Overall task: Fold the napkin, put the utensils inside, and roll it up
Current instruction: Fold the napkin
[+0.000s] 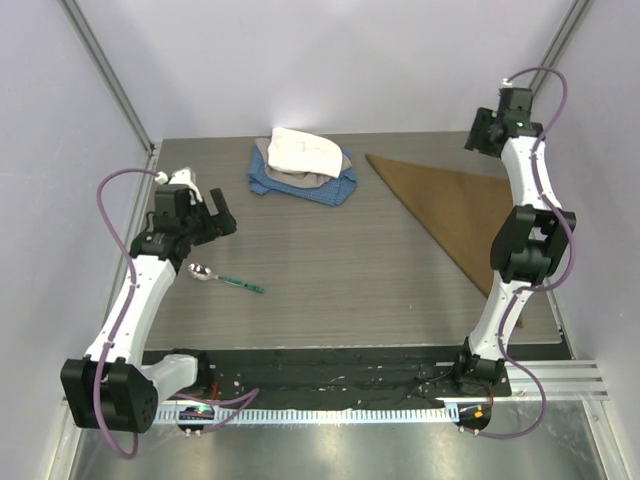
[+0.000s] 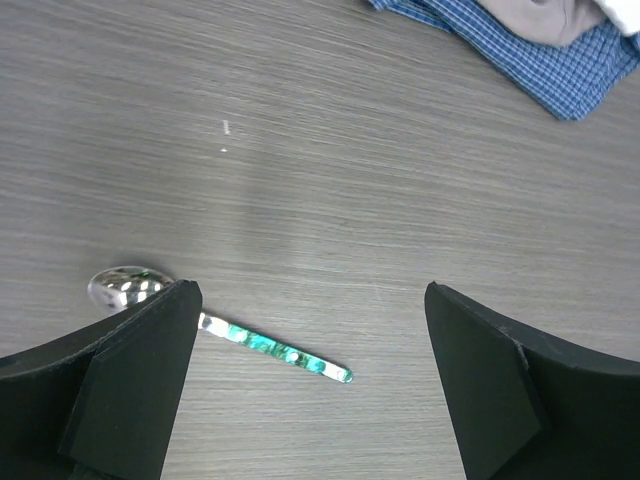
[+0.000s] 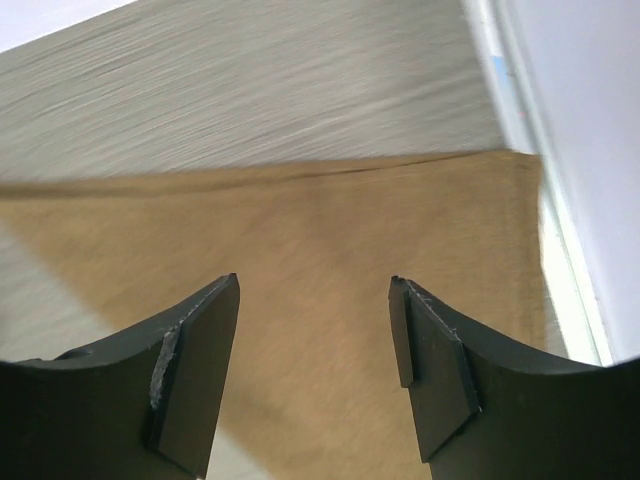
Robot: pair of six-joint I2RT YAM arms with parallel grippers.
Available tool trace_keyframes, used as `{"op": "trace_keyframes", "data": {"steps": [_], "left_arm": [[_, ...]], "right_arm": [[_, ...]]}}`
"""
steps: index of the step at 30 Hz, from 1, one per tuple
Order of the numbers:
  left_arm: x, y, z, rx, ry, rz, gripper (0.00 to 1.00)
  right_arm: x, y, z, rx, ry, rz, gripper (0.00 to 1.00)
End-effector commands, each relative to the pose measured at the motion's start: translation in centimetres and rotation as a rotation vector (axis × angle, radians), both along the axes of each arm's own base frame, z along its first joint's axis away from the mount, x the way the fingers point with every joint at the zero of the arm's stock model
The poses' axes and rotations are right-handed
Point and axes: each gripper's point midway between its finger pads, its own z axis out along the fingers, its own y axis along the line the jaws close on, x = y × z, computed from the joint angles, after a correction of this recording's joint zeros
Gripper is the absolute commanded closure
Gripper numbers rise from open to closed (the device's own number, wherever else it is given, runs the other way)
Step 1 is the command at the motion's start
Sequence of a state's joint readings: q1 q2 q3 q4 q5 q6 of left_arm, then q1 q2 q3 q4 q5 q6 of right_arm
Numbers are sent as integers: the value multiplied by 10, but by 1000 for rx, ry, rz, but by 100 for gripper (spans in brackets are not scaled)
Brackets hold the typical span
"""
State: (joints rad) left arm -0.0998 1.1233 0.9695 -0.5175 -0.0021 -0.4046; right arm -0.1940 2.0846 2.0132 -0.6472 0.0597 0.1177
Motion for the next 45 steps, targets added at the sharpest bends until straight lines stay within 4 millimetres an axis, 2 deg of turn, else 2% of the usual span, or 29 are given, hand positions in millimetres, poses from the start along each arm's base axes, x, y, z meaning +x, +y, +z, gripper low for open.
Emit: {"op": "trace_keyframes", "data": {"steps": [1,3,4,6,9,10,13,14,18,22,25,26,31,36,40,41,42,44,45], "left_arm": [[-6,12,21,-60,-65,34,0],[-7,15,27,-55,-98,42,0],[-5,16,29,-49,-114,43,0],[-4,20,30,-36,-115,56,0],[-5,27,32,2,-119,66,0],[-5,27,31,7,-120,65,0],[-7,37,29,51,-121,93,0],[-7,37,28,56,-120,94,0],[-6,40,21,67,-105,103,0],[-6,41,15,76,-86,102,0],[-6,43,12,86,-86,113,0],[-7,44,11,89,-85,118,0],[-7,47,7,101,-80,122,0],[-6,47,4,98,-71,124,0],[-4,45,4,89,-71,121,0],[-4,45,4,88,-71,118,0],[-3,43,4,83,-73,114,0],[-4,43,5,79,-71,114,0],[-4,42,5,78,-71,112,0]], "right_arm": [[-12,53,33,-116,-57,108,31],[-13,66,37,-113,-87,120,30],[-15,70,26,-94,-71,124,30],[-15,64,10,-96,-38,93,32],[-13,37,-6,-129,4,9,35],[-14,20,-11,-127,17,-28,36],[-9,-10,-28,-117,45,-100,40],[-11,-30,-31,-119,52,-142,41],[-9,-70,-58,-154,107,-229,45],[-2,-100,-84,-200,152,-281,50],[2,-116,-90,-207,151,-307,53],[3,-118,-100,-198,164,-304,53],[12,-128,-109,-190,152,-301,57],[6,-129,-120,-145,167,-299,62],[-7,-115,-120,-95,171,-272,62],[-14,-107,-130,-73,185,-256,62],[-18,-104,-113,-67,154,-261,61],[-22,-88,-104,-26,131,-258,60],[-33,-78,-110,-10,149,-248,59]]}}
